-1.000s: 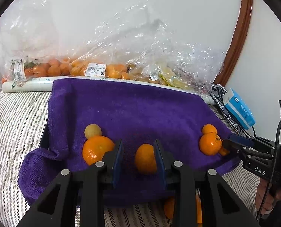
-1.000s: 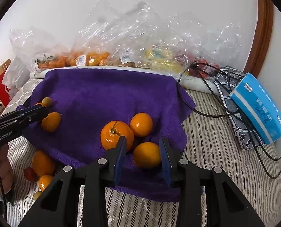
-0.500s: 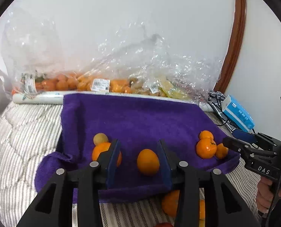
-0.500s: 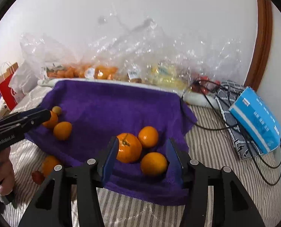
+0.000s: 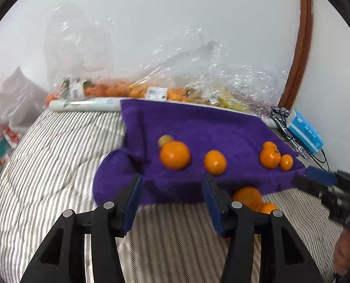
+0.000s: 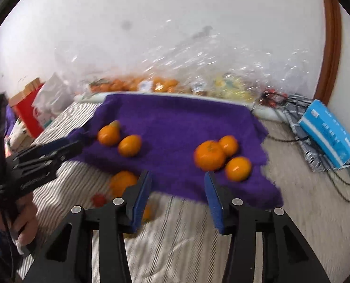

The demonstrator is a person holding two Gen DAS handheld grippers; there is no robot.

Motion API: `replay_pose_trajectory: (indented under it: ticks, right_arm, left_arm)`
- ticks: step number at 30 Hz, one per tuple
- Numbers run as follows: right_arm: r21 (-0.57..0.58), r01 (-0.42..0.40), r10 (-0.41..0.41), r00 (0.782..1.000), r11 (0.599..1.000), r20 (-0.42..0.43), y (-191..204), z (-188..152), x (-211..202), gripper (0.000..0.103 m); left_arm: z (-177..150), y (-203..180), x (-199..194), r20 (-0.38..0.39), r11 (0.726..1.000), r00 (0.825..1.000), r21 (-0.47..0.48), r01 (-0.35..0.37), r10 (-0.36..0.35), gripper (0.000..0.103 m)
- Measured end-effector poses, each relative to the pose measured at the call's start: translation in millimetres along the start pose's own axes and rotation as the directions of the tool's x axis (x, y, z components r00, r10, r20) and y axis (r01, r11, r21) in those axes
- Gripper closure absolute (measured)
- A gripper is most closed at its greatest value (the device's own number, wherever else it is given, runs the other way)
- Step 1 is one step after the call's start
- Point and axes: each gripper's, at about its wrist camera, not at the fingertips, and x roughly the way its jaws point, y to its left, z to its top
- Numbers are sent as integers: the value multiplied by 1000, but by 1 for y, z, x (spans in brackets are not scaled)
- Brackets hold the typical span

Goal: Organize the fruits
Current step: 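Open both tools to release the oranges onto the towel, then grasp another orange beside the towel with right tool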

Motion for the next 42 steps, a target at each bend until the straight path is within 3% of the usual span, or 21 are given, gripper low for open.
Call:
replay_pose_trajectory:
  ticks: [5, 10, 18, 33, 42]
  right_arm:
    - [-10, -17, 16, 999, 1000, -49, 26, -19, 6, 62]
    - [-6, -19, 19, 996, 1000, -88, 32, -29, 19, 68]
    - [-27, -39, 35, 992, 999, -118, 39, -30, 35, 68]
    - [81, -32, 43, 989, 996, -141, 8, -29, 54, 70]
    - [114, -69, 85, 987, 991, -136, -1, -22, 62, 71]
  left_arm:
    - [-9, 5, 6, -65, 1000, 998, -12, -1, 1, 52]
    - [-9, 2, 2, -43, 1000, 999, 0, -8, 8, 52]
    - [-7, -2, 6, -63, 1000, 998, 9, 6, -6, 52]
    - [-10, -5, 17, -115, 1000, 993, 17, 15, -13, 52]
    - [-11, 4, 23, -139, 999, 990, -46, 8, -14, 52]
